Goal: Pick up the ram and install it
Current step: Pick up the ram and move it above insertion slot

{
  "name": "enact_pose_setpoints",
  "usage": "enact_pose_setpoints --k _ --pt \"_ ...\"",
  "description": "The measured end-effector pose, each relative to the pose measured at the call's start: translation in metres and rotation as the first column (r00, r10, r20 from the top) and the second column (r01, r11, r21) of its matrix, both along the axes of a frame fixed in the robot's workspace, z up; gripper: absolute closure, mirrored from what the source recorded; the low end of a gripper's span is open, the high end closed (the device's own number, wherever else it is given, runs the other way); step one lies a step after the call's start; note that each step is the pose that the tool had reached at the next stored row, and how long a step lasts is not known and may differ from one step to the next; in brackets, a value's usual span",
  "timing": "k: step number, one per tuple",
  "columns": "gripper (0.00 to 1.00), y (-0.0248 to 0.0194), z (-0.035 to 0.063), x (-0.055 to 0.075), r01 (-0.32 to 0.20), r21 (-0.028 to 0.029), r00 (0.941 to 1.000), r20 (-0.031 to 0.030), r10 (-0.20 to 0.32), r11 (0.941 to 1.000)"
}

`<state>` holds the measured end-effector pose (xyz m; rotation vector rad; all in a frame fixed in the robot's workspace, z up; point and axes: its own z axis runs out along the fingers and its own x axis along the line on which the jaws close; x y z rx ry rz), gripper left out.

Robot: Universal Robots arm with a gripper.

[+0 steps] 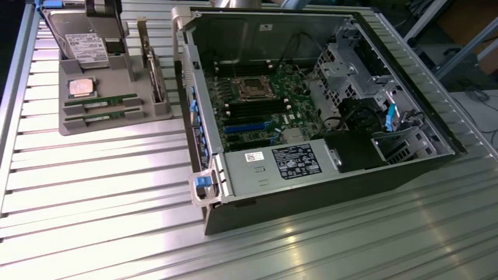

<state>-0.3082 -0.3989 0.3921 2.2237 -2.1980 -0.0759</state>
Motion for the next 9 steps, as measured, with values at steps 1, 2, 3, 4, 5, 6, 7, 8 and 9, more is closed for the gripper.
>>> enact_pose_setpoints --k 1,2,3,4,5,6,7,8,9 --pt "0.64 0.0 -0.0012 0.0 0.0 -0.0002 1.0 -0.0002 0.0 1.0" --pt "0.64 0.0 -0.0029 -0.001 0.0 -0.0001 1.0 -0.0002 0.0 1.0" --pt "0.64 -0.0001 -0.0054 -0.002 0.0 0.0009 1.0 -0.0001 0.0 1.0" --pt "0.64 0.0 -0.0075 -0.002 0.0 0.0016 1.0 -0.0002 0.0 1.0" --pt "0.64 0.0 -0.0089 -0.003 0.0 0.0021 1.0 -0.0002 0.0 1.0" --pt "0.64 -0.0001 -0.01 -0.004 0.0 0.0026 1.0 -0.0003 0.0 1.0" --pt "0.64 0.0 -0.0108 -0.005 0.0 0.0028 1.0 -0.0003 0.0 1.0" --pt "0.64 0.0 -0.0123 -0.007 0.0 0.0032 1.0 -0.0002 0.0 1.0" --pt "0.64 0.0 -0.0142 -0.009 0.0 0.0036 1.0 -0.0001 0.0 1.0"
